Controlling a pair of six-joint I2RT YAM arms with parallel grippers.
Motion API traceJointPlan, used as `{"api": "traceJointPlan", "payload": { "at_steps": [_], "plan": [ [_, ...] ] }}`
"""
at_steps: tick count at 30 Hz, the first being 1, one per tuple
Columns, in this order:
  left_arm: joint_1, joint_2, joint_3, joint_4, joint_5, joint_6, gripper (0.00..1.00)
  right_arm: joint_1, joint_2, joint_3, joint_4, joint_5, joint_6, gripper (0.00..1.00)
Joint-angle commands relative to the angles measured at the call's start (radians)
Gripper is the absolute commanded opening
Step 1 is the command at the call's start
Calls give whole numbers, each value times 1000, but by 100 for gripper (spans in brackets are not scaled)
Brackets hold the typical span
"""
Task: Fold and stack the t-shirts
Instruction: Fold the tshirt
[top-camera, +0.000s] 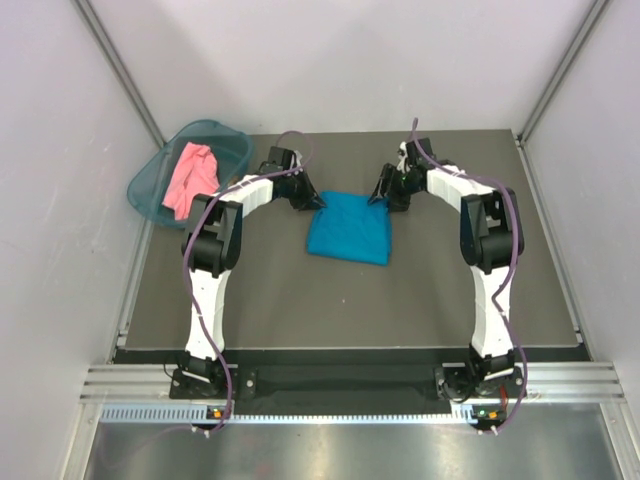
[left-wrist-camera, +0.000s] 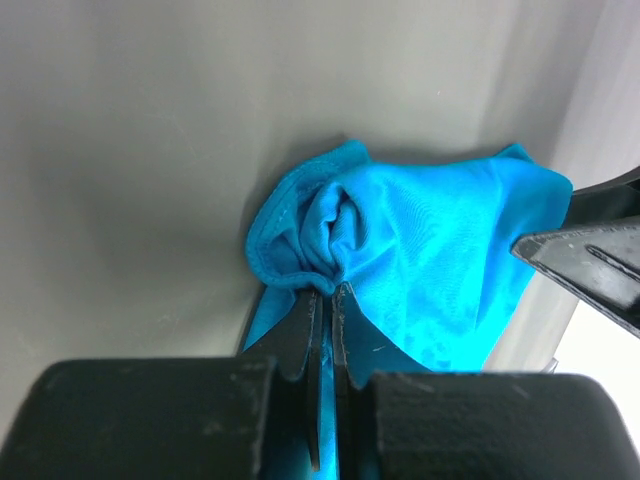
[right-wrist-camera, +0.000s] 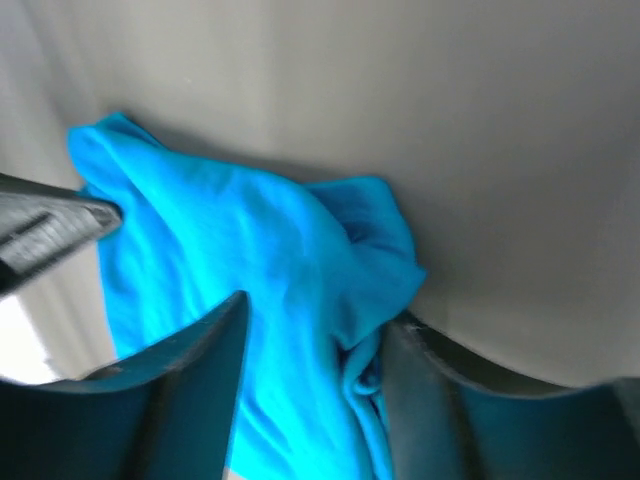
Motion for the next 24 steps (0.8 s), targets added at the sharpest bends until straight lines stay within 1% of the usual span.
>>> {"api": "traceJointPlan", "payload": {
  "at_steps": [1, 2, 3, 5, 6, 7, 11, 13, 14, 19, 21, 22, 23, 24],
  "plan": [
    [1, -35, 9, 39, 31, -7, 0, 22, 9, -35, 163, -66, 132, 50],
    [1, -35, 6, 43, 31, -9, 0, 21, 6, -64, 193, -77, 150, 45],
    [1, -38, 3, 48, 31, -12, 0, 21, 5, -78, 267, -94, 184, 34],
    [1, -35, -7, 57, 31, -15, 0, 21, 0, -106, 313, -103, 201, 19],
    [1, -35, -8, 54, 31, -15, 0, 19, 2, -103, 316, -109, 189, 2],
    [4, -36, -8, 52, 29, -15, 0, 19, 5, -97, 310, -112, 178, 0],
    [20, -36, -16, 46, 41, -23, 0, -11, 15, -72, 287, -160, 85, 0],
    [27, -41, -34, 65, 54, -30, 0, -24, 12, -46, 243, -163, -28, 0],
    [35, -44, -40, 74, 60, -38, 0, -39, 5, -22, 191, -152, -103, 0],
    [37, -19, -31, 82, 68, -30, 0, -67, 8, 64, 70, -97, -259, 0],
    [38, -18, -23, 75, 54, -27, 4, -74, 8, 86, 37, -75, -303, 0],
    [38, -19, -17, 63, 22, -26, 6, -79, 6, 86, 37, -71, -313, 0],
    [38, -19, -13, 39, 5, -21, 18, -87, 3, 89, 34, -66, -329, 0],
    [37, -21, 4, 26, -9, -20, 25, -90, 3, 90, 28, -65, -337, 0]
  ]
}}
